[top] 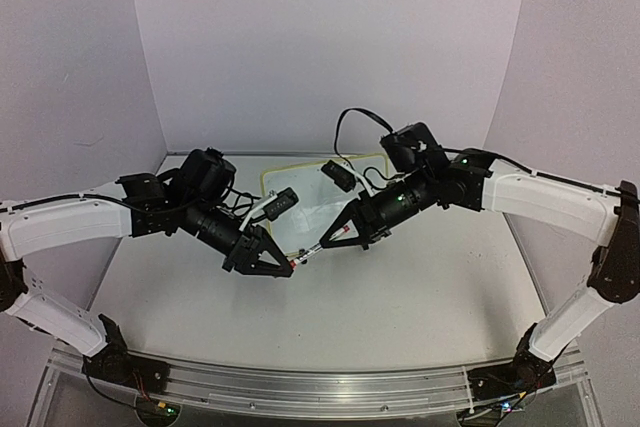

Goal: Write a sentence on the whiteboard
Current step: Open the pen cap of the whiteboard marker, then place the pen cap at the center of the board.

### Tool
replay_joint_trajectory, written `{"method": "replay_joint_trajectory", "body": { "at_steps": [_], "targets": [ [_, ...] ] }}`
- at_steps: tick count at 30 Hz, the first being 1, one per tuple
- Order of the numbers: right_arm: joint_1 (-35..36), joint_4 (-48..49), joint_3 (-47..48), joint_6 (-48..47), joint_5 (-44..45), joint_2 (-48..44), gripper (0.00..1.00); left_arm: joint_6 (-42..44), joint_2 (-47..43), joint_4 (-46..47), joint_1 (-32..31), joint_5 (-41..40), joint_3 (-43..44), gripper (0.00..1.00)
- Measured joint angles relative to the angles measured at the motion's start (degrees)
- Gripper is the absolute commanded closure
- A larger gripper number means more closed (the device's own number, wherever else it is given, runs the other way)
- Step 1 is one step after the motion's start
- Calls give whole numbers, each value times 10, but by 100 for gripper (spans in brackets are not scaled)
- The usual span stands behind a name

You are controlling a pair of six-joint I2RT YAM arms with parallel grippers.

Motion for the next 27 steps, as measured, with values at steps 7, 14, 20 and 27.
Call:
{"method": "replay_joint_trajectory", "body": {
  "at_steps": [7, 14, 20, 27],
  "targets": [
    [-40, 9, -16, -24, -58, -25, 100, -5, 0, 58, -1, 17, -1, 100],
    [-150, -1, -39, -44, -113, -77, 100, -4, -21, 11, 2, 8, -18, 100],
    [-188, -44, -43, -72, -115, -141, 100, -19, -50, 12, 11, -17, -45, 100],
    [-194, -87, -43, -75, 8, -199, 100, -85, -141, 52, 132, -148, -149, 100]
  ]
}}
